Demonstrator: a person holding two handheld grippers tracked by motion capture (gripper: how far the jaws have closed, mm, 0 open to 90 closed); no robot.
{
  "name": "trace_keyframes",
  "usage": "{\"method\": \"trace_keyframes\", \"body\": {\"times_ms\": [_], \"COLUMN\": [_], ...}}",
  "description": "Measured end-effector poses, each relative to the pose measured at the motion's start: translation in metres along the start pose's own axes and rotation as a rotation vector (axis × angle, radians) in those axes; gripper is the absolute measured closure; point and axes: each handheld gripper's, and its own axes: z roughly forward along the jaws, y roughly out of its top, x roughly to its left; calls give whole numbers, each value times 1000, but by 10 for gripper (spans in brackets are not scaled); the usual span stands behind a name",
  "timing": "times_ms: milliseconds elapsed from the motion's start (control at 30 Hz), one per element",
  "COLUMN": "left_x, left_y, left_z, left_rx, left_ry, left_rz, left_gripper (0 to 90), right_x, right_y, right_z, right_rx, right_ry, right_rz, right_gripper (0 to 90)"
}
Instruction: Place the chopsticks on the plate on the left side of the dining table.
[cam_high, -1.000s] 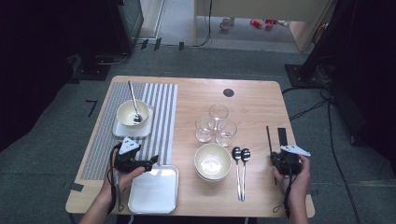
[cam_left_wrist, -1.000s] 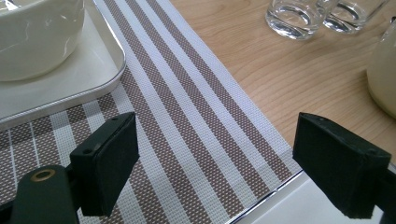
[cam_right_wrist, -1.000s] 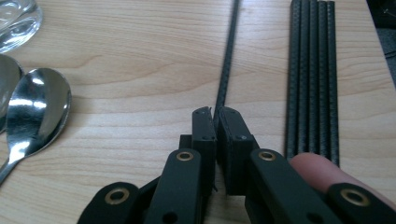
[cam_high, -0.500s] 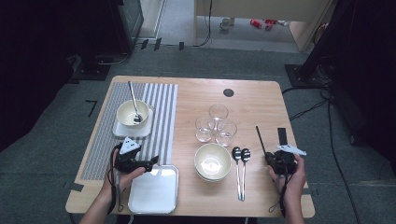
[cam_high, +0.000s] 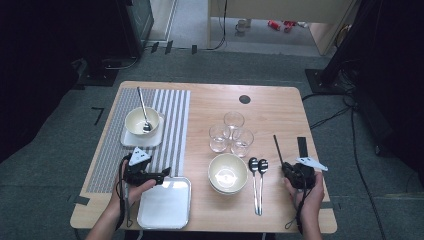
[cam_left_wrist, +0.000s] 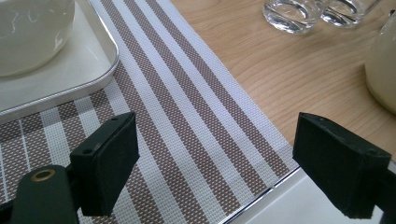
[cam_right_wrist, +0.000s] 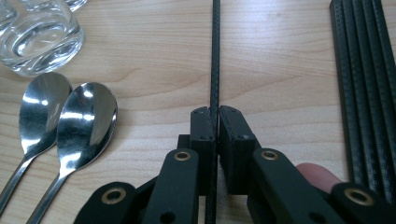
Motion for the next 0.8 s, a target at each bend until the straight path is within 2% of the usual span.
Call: {"method": "trace_keyframes", "body": {"times_ms": [67, 200, 367, 567, 800], "left_x": [0, 0, 0, -1, -2], "left_y": [0, 0, 0, 0, 0], "left_z": [0, 0, 1, 1, 0], "left_rx": [0, -1, 7, 4, 2], "left_ry": [0, 1, 2, -1, -3], "left_rz": [1, -5, -7, -4, -3], "left_gripper": [144, 144, 144, 144, 144], "right_x": [4, 9, 8, 16, 16], "right_y": [-2, -3, -3, -3, -3], "right_z": [1, 2, 2, 4, 4], "right_rx": [-24, -33, -34, -31, -34], "right_ry": [-21, -51, -34, -75, -97], "right_rz": [-15, -29, -17, -65, -47], "right_gripper": [840, 836, 807, 762, 839]}}
